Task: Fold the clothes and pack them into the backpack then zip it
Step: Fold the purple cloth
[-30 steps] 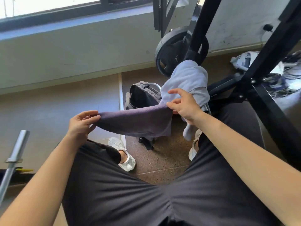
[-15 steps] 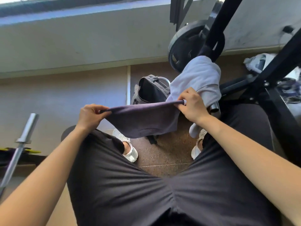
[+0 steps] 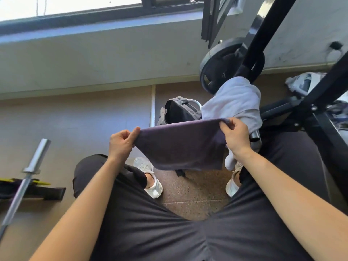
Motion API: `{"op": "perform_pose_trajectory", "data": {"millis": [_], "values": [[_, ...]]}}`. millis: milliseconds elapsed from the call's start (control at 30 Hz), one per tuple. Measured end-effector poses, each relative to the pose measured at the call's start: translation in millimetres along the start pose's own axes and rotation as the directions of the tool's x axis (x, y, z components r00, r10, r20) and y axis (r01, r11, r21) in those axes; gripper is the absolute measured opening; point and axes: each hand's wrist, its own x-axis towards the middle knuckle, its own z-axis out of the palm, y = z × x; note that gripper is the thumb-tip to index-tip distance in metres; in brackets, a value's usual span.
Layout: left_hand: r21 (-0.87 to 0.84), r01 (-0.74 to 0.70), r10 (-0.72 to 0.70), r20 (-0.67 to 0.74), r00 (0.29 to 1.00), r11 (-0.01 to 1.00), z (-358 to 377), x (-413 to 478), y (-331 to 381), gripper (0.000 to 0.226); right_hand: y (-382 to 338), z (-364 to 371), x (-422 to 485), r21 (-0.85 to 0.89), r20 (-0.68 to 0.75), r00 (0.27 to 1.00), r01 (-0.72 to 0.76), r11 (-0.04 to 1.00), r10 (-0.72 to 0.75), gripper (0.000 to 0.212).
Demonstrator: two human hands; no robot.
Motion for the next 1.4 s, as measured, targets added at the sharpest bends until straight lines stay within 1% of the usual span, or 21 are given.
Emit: {"op": "perform_pose_trajectory", "data": {"millis": [133, 200, 267, 333, 367, 433, 500, 567, 733, 800, 900, 967, 1033, 1100, 1133, 1200, 1233, 1267, 1300, 1333, 1400], "values": [[-0.105, 0.086, -0.082, 0.042, 0.996, 0.991, 19.4, -17.5, 2.5, 0.043, 1.0, 3.3, -3.2, -0.029, -0.047, 0.998, -0.039, 0.999, 0.038, 0.033], [-0.127, 0.102, -0.092, 0.083, 0.992, 0.987, 28.3, -26.7, 7.7, 0.039, -1.3, 4.5, -7.6, -0.054, -0.033, 0.999, -0.028, 0.998, 0.026, 0.033], [-0.143, 0.113, -0.090, 0.157, 0.983, 0.983, 36.7, -36.9, 14.6, 0.034, -5.6, 7.1, -14.8, -0.034, 0.007, 1.000, 0.018, 0.999, -0.018, 0.031], [-0.184, 0.119, -0.070, 0.255, 0.964, 0.976, 45.3, -47.2, 20.0, 0.030, -12.3, 10.7, -24.7, 0.017, 0.086, 0.994, 0.063, 0.998, -0.064, 0.025], [-0.195, 0.116, -0.052, 0.305, 0.951, 0.974, 49.2, -52.3, 22.5, 0.029, -15.2, 12.9, -30.0, 0.024, 0.149, 0.985, 0.087, 0.996, -0.089, 0.021], [-0.204, 0.105, -0.016, 0.396, 0.918, 0.973, 57.3, -61.6, 27.6, 0.027, -15.2, 18.3, -38.9, -0.011, 0.269, 0.953, 0.151, 0.989, -0.142, 0.019], [-0.206, 0.092, 0.011, 0.450, 0.893, 0.974, 64.8, -68.3, 31.2, 0.026, -14.9, 21.8, -45.8, -0.024, 0.364, 0.914, 0.201, 0.979, -0.179, 0.018], [-0.200, 0.078, 0.024, 0.464, 0.886, 0.977, 70.9, -72.7, 32.6, 0.027, -16.0, 24.9, -52.2, -0.010, 0.429, 0.884, 0.211, 0.977, -0.186, 0.016], [-0.240, 0.068, 0.047, 0.440, 0.897, 0.968, 75.2, -78.1, 27.8, 0.029, -18.2, 29.0, -62.5, -0.027, 0.531, 0.822, 0.259, 0.965, -0.206, 0.021], [-0.246, 0.070, 0.043, 0.426, 0.904, 0.967, 74.7, -77.0, 25.2, 0.031, -18.0, 28.3, -62.0, -0.008, 0.577, 0.785, 0.281, 0.960, -0.225, 0.027], [-0.251, 0.066, 0.051, 0.434, 0.899, 0.966, 75.6, -76.5, 21.5, 0.036, -17.0, 29.4, -63.6, 0.004, 0.616, 0.732, 0.366, 0.931, -0.291, 0.036], [-0.254, 0.066, 0.062, 0.465, 0.883, 0.965, 75.6, -78.8, 21.0, 0.034, -14.5, 31.4, -63.7, -0.004, 0.600, 0.729, 0.415, 0.910, -0.330, 0.036], [-0.246, 0.063, 0.073, 0.507, 0.859, 0.967, 75.0, -80.1, 20.6, 0.027, -10.8, 32.7, -60.9, -0.015, 0.566, 0.748, 0.429, 0.903, -0.346, 0.030], [-0.260, 0.028, 0.107, 0.490, 0.865, 0.965, 73.4, -78.0, 18.7, 0.022, -8.6, 31.5, -56.7, 0.024, 0.551, 0.774, 0.361, 0.932, -0.313, 0.025], [-0.278, -0.002, 0.128, 0.436, 0.891, 0.961, 71.8, -75.9, 17.9, 0.021, -8.9, 29.8, -54.0, 0.055, 0.549, 0.786, 0.304, 0.951, -0.283, 0.022], [-0.280, -0.060, 0.137, 0.261, 0.955, 0.958, 66.6, -68.8, 15.2, 0.020, -10.9, 24.6, -48.3, 0.126, 0.546, 0.806, 0.191, 0.974, -0.229, 0.017], [-0.258, -0.073, 0.118, 0.166, 0.979, 0.963, 63.0, -64.8, 15.2, 0.021, -12.3, 21.3, -45.5, 0.169, 0.547, 0.811, 0.137, 0.976, -0.209, 0.015], [-0.232, -0.077, 0.103, 0.102, 0.989, 0.970, 59.0, -61.1, 15.3, 0.025, -14.2, 17.5, -43.1, 0.220, 0.550, 0.813, 0.081, 0.972, -0.192, 0.014], [-0.204, -0.072, 0.091, 0.089, 0.992, 0.976, 55.8, -57.6, 15.1, 0.035, -16.4, 13.4, -41.0, 0.271, 0.551, 0.816, 0.023, 0.962, -0.174, 0.015], [-0.184, -0.052, 0.078, 0.141, 0.987, 0.982, 53.5, -54.1, 14.9, 0.052, -17.8, 9.2, -38.7, 0.314, 0.551, 0.819, -0.027, 0.949, -0.159, 0.017], [-0.135, 0.009, 0.037, 0.334, 0.942, 0.991, 52.7, -48.4, 11.4, 0.089, -20.1, 0.4, -36.0, 0.358, 0.565, 0.812, -0.081, 0.930, -0.146, 0.016]]}}
